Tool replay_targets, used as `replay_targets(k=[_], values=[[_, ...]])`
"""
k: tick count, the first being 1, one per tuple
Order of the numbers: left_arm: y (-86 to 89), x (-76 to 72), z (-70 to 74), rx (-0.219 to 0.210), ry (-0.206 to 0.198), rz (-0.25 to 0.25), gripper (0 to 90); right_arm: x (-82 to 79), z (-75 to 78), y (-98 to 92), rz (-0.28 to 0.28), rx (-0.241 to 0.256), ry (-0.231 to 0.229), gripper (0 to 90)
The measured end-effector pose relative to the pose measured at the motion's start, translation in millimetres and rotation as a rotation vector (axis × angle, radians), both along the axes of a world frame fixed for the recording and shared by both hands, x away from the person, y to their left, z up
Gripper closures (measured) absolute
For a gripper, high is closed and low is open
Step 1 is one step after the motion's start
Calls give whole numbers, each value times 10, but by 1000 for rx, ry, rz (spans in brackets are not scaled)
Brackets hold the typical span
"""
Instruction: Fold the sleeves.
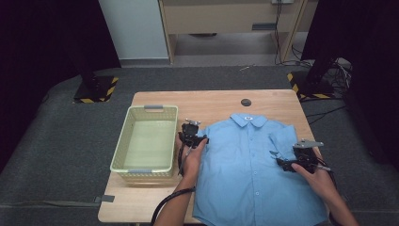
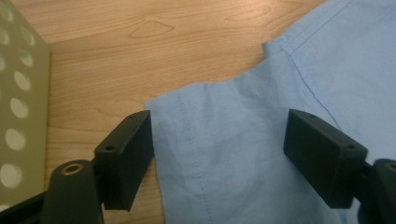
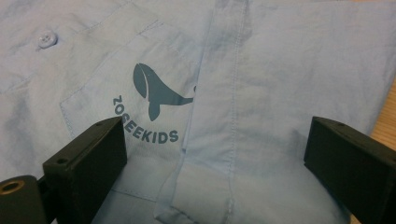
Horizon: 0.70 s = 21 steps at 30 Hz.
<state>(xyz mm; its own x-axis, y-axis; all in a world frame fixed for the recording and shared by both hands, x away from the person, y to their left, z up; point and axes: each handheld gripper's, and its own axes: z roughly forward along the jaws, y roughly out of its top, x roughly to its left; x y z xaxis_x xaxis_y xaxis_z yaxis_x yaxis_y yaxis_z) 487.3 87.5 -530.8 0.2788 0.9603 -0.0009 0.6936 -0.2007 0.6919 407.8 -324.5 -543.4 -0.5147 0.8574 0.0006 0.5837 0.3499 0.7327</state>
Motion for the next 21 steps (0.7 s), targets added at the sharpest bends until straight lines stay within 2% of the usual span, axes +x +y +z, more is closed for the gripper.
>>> replay_targets(k=[3, 6, 8, 12, 14, 17, 21], values=[[-18, -29, 8, -2, -8, -13, 315, -1, 0, 0, 0, 0, 0, 58], [-45, -59, 8, -6, -25, -34, 446, -1, 0, 0, -1, 0, 0, 58], [-59, -80, 9, -14, -34, -49, 586, -1, 0, 0, 0, 0, 0, 58], [-82, -107, -3, -21, -50, -63, 749, -2, 0, 0, -1, 0, 0, 58], [-95, -110, 3, -8, -52, -69, 816, -2, 0, 0, -1, 0, 0, 58], [-92, -126, 47, -12, -71, -69, 873, -2, 0, -1, -1, 0, 0, 58], [-64, -160, 122, -40, -91, -66, 891, -2, 0, -1, -1, 0, 1, 58]])
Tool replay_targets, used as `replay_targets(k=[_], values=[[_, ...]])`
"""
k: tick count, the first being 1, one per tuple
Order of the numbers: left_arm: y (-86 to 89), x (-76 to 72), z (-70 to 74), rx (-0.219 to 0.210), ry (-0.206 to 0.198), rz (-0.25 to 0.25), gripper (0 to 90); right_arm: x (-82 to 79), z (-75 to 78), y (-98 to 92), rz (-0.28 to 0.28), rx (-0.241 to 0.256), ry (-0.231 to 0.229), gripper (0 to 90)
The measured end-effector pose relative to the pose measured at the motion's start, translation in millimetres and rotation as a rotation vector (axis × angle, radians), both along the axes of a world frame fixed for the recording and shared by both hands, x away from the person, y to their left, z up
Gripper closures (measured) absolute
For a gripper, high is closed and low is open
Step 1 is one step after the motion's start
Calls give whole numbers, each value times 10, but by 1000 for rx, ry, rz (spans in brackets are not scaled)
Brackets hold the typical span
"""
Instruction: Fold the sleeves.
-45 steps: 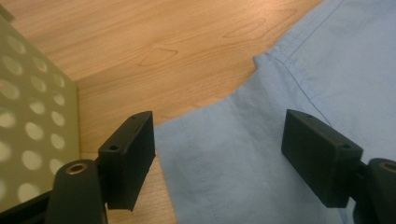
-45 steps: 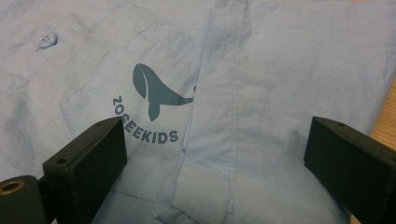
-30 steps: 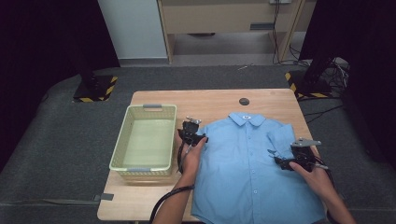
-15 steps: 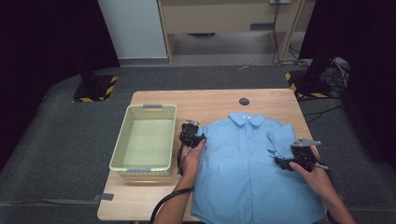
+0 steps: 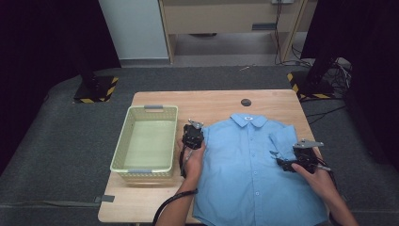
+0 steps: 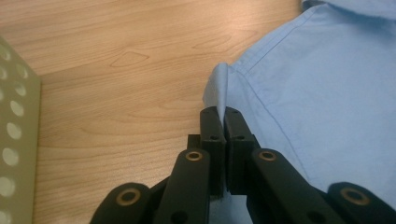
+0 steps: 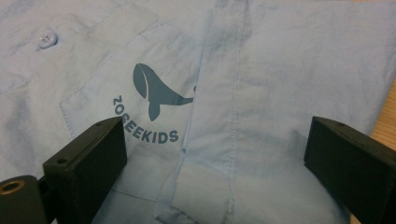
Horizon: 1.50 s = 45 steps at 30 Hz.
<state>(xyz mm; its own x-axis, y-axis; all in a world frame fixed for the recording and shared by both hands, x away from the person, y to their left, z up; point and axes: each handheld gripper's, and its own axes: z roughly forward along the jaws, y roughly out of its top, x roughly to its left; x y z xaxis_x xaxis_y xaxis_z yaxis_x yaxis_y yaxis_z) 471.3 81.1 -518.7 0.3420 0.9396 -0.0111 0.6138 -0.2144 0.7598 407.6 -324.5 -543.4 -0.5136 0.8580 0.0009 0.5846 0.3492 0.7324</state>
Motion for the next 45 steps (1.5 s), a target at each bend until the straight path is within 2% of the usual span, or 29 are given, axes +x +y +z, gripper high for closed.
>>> replay_targets(k=[7, 10, 22, 24, 27, 28, 38, 45], values=[[15, -58, 140, -36, -17, -14, 894, -3, 1, 6, -4, -1, 0, 58], [-1, -59, 224, -13, -27, -30, 895, -7, 1, 12, -4, -1, 0, 58], [28, -84, 396, -32, -37, -44, 896, -36, 1, 78, 0, -3, 0, 55], [32, -83, 434, -29, -42, -49, 896, -39, 1, 90, -2, -3, 0, 55], [34, -79, 479, 30, -52, -65, 896, -48, 1, 118, -9, -1, 2, 55], [43, -78, 486, 38, -52, -66, 896, -52, 2, 131, -9, -2, 3, 55], [122, -93, 522, 29, -45, -63, 896, -53, 2, 283, -2, -2, 4, 53], [60, -122, 548, 26, -20, -105, 893, -55, 2, 346, 5, -2, 3, 53]])
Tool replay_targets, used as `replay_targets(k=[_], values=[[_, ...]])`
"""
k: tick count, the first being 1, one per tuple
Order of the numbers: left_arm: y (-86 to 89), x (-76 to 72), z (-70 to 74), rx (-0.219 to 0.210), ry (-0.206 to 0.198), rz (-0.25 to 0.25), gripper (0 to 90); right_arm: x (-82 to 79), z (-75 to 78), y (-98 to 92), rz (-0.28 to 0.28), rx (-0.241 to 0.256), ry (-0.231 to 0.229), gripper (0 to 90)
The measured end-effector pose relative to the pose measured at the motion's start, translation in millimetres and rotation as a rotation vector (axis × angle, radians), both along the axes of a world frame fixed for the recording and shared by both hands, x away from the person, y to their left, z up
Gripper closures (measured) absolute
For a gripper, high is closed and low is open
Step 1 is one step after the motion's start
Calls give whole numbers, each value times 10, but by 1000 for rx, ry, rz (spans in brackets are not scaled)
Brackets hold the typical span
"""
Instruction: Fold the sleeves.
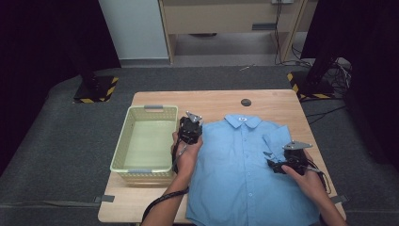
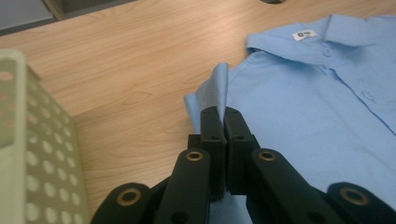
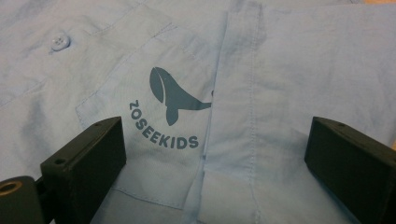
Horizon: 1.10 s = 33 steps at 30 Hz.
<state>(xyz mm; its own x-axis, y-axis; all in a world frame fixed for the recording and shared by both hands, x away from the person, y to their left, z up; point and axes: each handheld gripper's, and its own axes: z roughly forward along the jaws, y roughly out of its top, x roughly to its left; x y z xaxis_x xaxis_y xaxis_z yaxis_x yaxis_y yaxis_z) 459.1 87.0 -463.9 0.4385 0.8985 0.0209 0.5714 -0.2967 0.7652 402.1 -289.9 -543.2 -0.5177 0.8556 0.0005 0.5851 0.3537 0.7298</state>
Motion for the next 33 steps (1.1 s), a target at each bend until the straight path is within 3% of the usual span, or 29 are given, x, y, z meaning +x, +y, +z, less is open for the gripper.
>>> replay_targets(k=[8, 18, 28, 33], values=[[-292, 30, -110, 19, 45, -69, 872, -1, 0, 3, 2, 0, 0, 53], [-567, 61, -324, 14, 88, -101, 806, -1, 0, 2, 1, 1, 0, 53], [-569, -11, -310, -38, 86, -107, 644, -3, 0, 2, 2, 1, 1, 53], [-527, -108, -274, -41, 80, -124, 589, -2, 0, 1, 3, 2, 1, 52]])
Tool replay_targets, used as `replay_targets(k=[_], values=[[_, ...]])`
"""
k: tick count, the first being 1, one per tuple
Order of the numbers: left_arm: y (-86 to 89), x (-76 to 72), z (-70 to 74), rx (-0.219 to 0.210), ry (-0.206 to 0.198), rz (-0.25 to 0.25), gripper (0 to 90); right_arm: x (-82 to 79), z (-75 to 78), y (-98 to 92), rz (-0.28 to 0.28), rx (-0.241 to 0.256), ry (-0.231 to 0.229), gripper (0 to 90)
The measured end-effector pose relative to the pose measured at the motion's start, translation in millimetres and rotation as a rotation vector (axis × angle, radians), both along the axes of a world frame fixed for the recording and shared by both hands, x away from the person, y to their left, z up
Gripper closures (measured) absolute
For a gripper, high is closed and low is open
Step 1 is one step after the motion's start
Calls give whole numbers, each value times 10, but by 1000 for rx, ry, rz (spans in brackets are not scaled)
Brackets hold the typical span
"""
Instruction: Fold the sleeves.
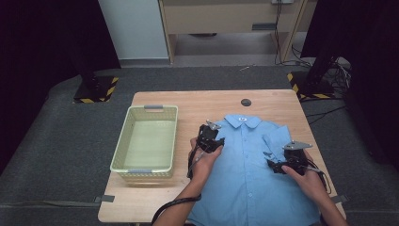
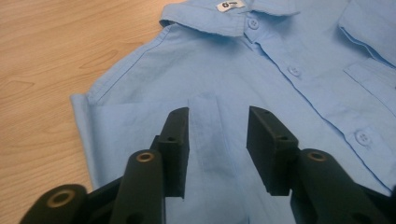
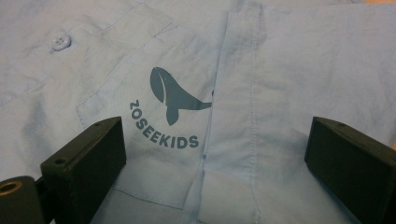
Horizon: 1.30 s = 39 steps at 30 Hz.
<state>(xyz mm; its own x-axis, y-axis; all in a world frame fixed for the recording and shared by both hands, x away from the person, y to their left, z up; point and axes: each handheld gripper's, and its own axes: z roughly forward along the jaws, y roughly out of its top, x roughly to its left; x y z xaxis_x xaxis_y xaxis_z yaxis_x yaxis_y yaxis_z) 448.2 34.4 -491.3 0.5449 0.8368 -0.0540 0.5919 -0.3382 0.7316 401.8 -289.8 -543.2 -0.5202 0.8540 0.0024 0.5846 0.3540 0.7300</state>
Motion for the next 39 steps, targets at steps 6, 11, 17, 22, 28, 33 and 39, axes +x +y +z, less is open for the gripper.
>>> replay_targets(k=[6, 11, 17, 22, 28, 33, 39], values=[[54, -61, 7, -11, 5, 9, 378, 11, 4, -29, 28, 13, 5, 46], [55, -56, -18, 13, 39, -40, 214, 43, 165, -174, 6, 58, -25, 45], [58, -18, 41, 45, 29, -70, 82, 252, 358, -378, -35, 43, 9, 59], [94, 93, 36, 40, 54, -40, 94, 487, 449, -537, -50, -13, 56, 163], [175, 280, -12, 61, 61, 8, 161, 668, 466, -582, -86, -18, 70, 317], [285, 428, -48, 89, 42, 55, 201, 778, 441, -561, -90, -26, 78, 348], [356, 514, -128, 90, 54, 92, 204, 832, 416, -586, -122, -6, 61, 400]])
